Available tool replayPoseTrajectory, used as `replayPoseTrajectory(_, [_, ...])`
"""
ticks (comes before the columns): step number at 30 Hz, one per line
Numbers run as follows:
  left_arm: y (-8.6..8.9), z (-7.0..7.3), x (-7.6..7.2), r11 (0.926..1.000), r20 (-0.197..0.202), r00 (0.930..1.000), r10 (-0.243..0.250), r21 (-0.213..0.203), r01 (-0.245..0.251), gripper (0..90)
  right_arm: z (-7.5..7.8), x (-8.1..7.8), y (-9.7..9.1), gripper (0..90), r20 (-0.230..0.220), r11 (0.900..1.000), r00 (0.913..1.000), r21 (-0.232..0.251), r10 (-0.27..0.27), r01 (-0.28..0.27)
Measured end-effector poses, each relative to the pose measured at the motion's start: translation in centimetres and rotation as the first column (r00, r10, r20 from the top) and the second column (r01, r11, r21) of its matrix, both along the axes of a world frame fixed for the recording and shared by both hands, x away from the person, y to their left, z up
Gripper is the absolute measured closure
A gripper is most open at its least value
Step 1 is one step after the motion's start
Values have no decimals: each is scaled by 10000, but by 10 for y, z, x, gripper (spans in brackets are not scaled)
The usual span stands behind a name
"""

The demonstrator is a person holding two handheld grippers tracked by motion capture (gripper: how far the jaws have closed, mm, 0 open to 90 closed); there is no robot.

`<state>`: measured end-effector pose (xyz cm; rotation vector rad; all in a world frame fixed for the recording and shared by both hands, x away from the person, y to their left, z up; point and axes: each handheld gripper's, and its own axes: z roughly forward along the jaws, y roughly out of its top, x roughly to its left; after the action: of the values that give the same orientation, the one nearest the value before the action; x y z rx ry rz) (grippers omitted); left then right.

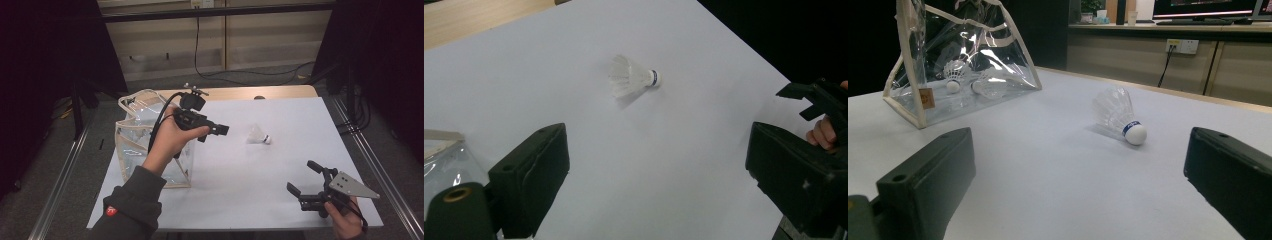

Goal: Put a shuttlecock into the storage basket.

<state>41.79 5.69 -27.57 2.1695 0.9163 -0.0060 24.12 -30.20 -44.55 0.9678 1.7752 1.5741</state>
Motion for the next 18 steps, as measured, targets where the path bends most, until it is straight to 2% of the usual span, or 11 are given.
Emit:
replayPoseTrajectory(7, [-5,-8,-2,9999,-59,9999,-124,70,125,105,0,1,0,0,21,10000,10000,-12,41,-41])
replayPoseTrajectory(13, [-9,-14,-2,10000,-137,9999,-62,-66,62,103,0,1,1,0,18,10000,10000,8,46,-46])
replayPoseTrajectory(18, [-14,-19,-2,9997,-135,9996,-248,37,249,95,0,1,1,0,3,10000,10000,25,47,-47])
